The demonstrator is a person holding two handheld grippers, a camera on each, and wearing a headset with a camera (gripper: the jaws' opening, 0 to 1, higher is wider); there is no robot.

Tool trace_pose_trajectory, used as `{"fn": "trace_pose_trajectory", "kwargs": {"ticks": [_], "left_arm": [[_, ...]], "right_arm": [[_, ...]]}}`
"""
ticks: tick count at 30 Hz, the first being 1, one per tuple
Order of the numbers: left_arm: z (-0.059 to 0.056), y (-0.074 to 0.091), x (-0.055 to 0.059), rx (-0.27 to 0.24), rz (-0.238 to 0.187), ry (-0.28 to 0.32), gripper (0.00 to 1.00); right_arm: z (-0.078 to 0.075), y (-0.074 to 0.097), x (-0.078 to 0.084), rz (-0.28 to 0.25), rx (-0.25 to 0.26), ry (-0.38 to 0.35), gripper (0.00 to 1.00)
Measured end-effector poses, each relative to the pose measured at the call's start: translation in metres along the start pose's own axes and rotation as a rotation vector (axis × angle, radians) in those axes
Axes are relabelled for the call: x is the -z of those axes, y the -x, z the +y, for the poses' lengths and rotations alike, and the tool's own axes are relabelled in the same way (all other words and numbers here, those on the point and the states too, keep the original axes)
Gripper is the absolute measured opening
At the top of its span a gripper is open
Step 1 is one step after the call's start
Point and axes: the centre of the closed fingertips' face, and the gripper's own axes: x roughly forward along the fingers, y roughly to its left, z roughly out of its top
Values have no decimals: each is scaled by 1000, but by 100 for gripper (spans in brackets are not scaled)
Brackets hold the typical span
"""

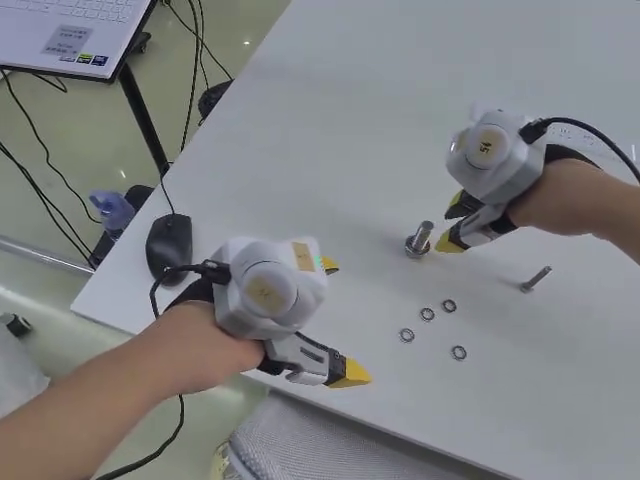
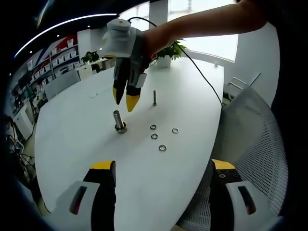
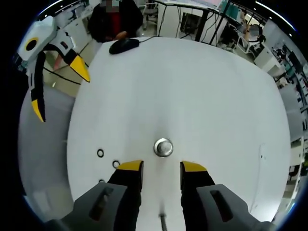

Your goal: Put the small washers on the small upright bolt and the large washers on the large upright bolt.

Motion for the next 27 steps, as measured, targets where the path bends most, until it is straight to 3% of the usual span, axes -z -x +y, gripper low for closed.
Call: {"fn": "trace_pose_trajectory", "kwargs": {"ticks": [15, 27], "left_arm": [[6, 4, -5, -27, -11, -9, 85], [6, 4, -5, -20, -7, -12, 87]], "right_arm": [[25, 12, 24, -31, -14, -67, 32], [50, 6, 42, -38, -23, -101, 33]]}}
